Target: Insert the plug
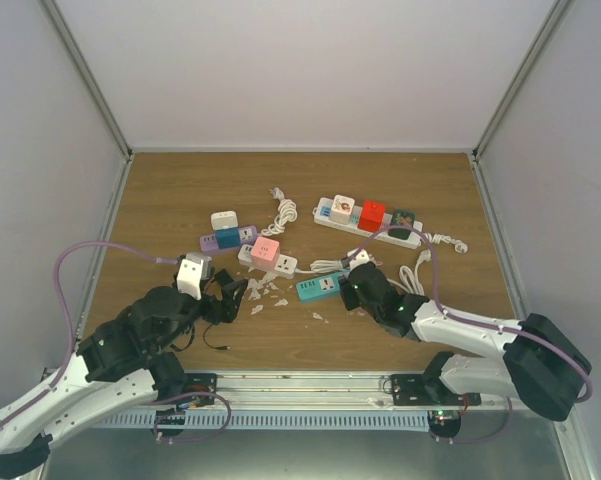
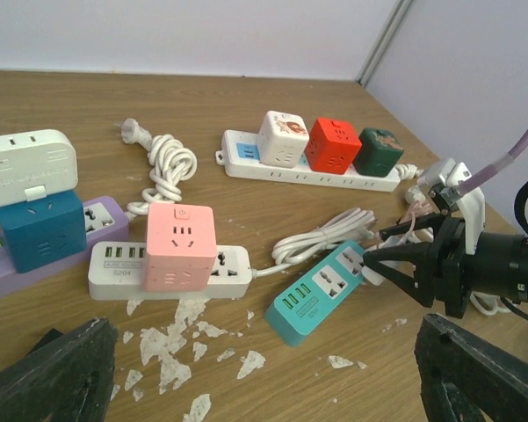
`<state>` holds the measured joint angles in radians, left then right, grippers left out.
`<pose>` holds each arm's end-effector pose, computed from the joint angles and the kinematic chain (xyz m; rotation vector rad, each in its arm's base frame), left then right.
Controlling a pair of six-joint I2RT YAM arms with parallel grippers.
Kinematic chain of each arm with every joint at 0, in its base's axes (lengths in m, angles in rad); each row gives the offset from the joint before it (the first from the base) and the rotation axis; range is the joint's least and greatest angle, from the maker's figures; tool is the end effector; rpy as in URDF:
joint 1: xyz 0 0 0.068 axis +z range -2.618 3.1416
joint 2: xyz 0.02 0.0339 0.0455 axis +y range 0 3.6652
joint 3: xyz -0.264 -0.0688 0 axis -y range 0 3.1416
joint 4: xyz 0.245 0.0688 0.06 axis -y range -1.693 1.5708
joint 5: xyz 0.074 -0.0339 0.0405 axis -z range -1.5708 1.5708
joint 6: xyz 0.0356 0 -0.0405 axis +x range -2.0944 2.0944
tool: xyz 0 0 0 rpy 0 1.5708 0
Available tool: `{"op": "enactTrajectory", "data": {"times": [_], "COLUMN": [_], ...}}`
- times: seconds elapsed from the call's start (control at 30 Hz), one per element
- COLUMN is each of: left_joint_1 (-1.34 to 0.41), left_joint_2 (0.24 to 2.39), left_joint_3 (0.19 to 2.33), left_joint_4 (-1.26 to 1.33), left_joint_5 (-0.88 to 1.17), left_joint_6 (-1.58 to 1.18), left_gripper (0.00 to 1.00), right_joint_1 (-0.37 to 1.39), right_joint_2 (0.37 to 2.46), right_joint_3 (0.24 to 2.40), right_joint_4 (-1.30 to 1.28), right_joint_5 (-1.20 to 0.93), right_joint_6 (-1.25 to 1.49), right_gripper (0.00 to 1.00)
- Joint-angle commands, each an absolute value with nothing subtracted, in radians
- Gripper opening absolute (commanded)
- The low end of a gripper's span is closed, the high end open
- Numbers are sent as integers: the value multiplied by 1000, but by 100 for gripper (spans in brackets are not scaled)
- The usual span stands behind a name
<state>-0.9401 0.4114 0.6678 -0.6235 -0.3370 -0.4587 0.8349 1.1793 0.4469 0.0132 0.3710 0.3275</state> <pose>0.0686 -0.0740 0.3006 0.2438 1.9497 -0.6089 0.1587 0.1560 0.1677 -0.3763 2.2080 0.2057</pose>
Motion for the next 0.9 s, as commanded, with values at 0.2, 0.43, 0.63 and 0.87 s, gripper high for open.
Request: {"op": "enactTrajectory", "data": {"times": [0.2, 0.43, 0.63, 0.87], "left_joint_1": [-936, -936, -936, -936], "left_joint_2": [413, 422, 426, 426], "left_joint_3": [652, 652, 652, 650], "left_joint_4": [-580, -579, -578, -579], "left_joint_5": [-334, -336, -336, -337], "left_joint_6": [-446, -443, -443, -443], "left_gripper": [92, 93, 93, 93], "right_joint_1": [802, 778, 772, 773], "right_joint_2": [1123, 1173, 1238, 1239], "right_joint_3": [491, 454, 434, 441], "right_joint_4": [71, 137, 178, 124], "right_joint_5": [354, 305, 292, 308], "right_joint_6": [262, 257, 255, 302], "right_gripper": [32, 33, 33, 32]}}
